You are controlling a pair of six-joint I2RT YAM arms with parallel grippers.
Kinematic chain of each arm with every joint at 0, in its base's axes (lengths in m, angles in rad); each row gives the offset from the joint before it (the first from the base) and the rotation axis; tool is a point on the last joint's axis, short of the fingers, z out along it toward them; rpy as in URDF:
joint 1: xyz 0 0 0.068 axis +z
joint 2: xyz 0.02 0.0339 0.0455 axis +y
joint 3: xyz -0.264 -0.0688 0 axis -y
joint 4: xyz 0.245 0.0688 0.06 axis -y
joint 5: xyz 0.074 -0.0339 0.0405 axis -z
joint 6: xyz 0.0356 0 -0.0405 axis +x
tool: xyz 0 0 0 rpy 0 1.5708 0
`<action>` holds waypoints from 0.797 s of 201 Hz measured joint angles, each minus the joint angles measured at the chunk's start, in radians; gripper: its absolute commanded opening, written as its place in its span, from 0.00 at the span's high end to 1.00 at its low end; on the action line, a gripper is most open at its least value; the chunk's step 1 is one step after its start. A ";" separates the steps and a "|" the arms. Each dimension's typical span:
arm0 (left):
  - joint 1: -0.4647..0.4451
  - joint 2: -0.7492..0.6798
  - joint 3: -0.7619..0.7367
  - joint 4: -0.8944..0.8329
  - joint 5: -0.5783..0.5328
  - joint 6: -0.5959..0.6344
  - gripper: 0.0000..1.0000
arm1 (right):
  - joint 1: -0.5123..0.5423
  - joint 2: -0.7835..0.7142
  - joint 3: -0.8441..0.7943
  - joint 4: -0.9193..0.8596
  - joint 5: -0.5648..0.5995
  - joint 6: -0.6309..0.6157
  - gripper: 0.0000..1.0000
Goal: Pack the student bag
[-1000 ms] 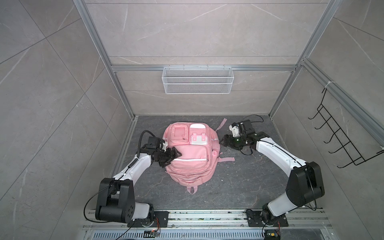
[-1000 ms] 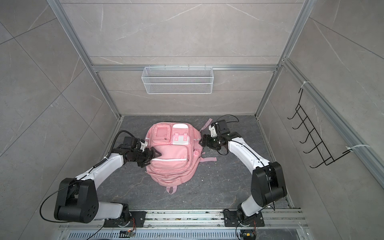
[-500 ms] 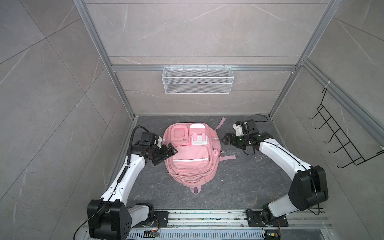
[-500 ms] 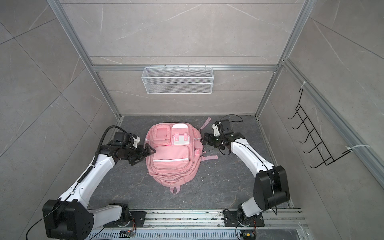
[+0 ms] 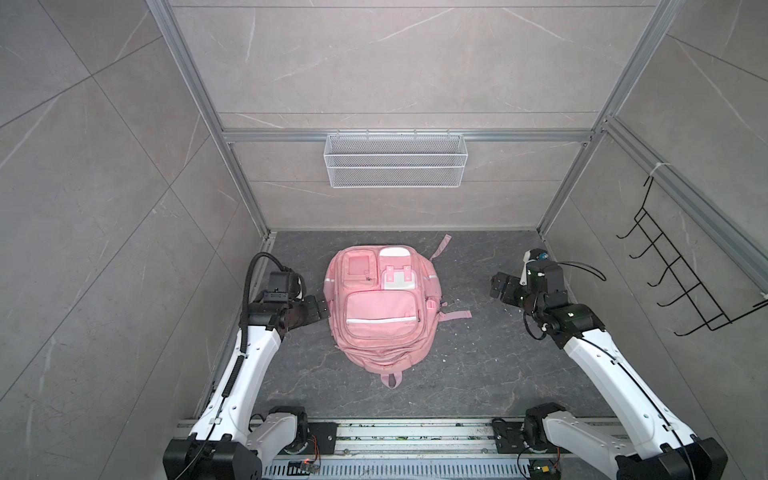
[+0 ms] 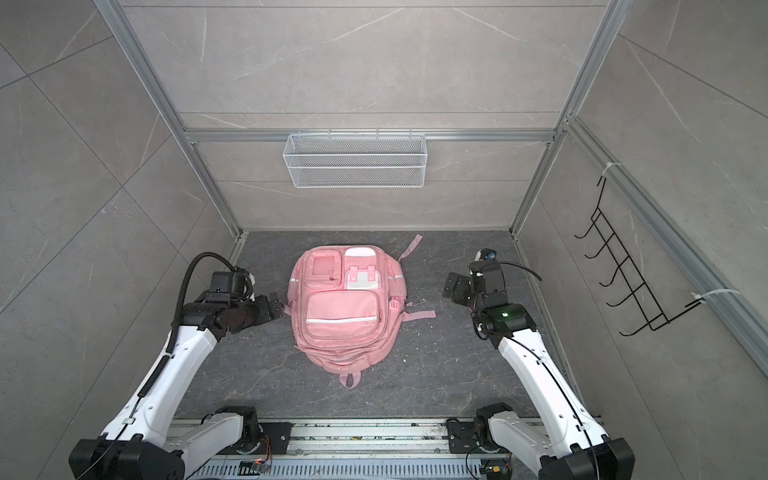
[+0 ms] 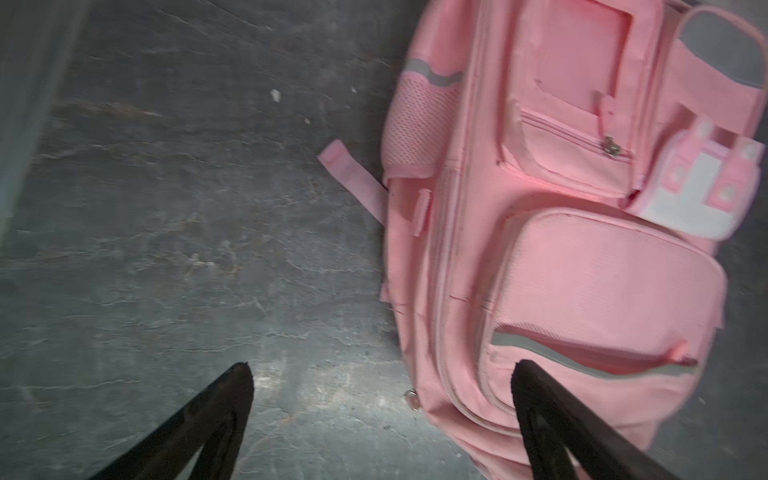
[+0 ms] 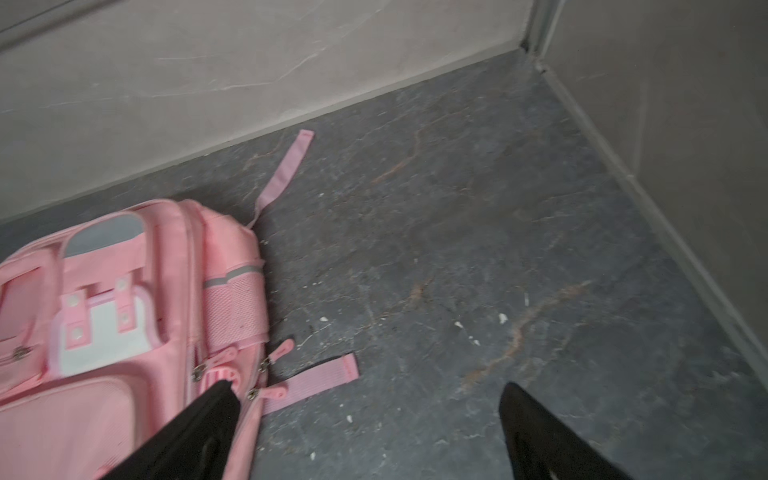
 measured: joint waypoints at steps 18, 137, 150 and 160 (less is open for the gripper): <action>0.001 -0.086 -0.073 0.035 -0.138 -0.005 0.00 | -0.063 -0.005 -0.040 0.000 0.012 -0.020 0.00; 0.003 -0.279 -0.557 0.504 -0.260 0.135 0.00 | -0.270 0.137 -0.370 0.452 -0.088 -0.099 0.00; 0.002 -0.270 -0.597 0.552 -0.251 0.169 0.00 | -0.273 0.196 -0.371 0.532 -0.140 -0.126 0.00; 0.003 -0.256 -0.614 0.598 -0.253 0.188 0.00 | -0.274 0.228 -0.372 0.587 -0.175 -0.146 0.00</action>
